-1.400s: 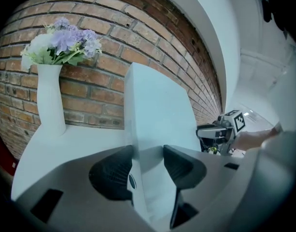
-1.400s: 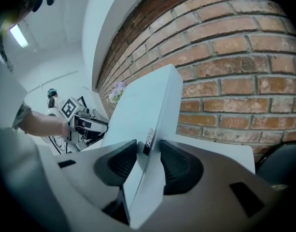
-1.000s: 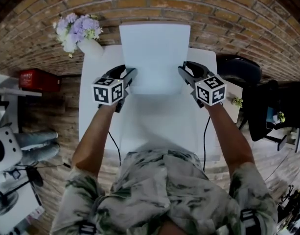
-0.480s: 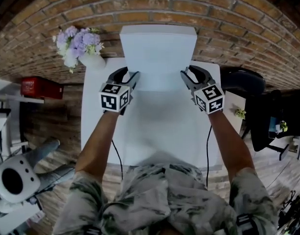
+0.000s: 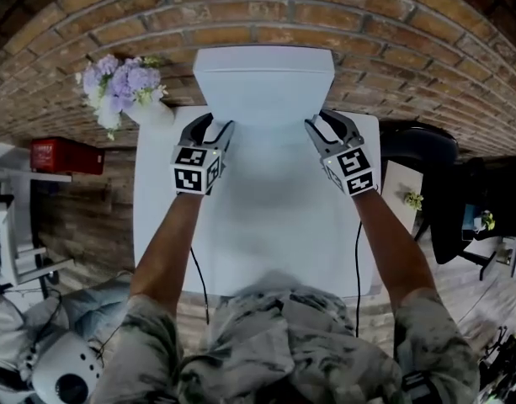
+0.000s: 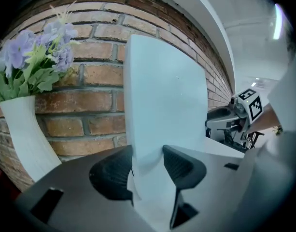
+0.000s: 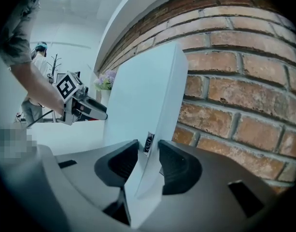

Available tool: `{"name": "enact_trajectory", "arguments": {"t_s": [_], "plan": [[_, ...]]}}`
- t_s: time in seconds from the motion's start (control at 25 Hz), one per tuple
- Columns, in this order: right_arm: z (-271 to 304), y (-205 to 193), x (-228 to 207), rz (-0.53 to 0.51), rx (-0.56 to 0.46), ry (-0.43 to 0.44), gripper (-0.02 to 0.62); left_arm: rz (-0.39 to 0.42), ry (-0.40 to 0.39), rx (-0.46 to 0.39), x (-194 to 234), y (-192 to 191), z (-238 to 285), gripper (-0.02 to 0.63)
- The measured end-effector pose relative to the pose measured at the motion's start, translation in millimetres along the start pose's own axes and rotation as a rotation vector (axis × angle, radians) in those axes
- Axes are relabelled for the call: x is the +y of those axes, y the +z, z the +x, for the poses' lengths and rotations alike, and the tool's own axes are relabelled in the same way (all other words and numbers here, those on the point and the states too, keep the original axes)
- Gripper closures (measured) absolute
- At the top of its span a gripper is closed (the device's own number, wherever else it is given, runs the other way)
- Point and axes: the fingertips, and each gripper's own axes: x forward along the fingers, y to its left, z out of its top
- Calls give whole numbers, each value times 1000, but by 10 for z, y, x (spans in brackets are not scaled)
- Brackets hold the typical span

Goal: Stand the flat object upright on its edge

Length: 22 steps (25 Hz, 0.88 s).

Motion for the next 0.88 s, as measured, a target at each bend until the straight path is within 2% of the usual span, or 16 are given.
{"name": "enact_trajectory", "arguments": {"t_s": [0.52,0.88], "plan": [[307,-76,-232,-76,0,-69,443,50,55,-25,164,42,348,391],[354,-81,-255,-62,-16,-83,442,55,55,-36,210,54,417,391]]}}
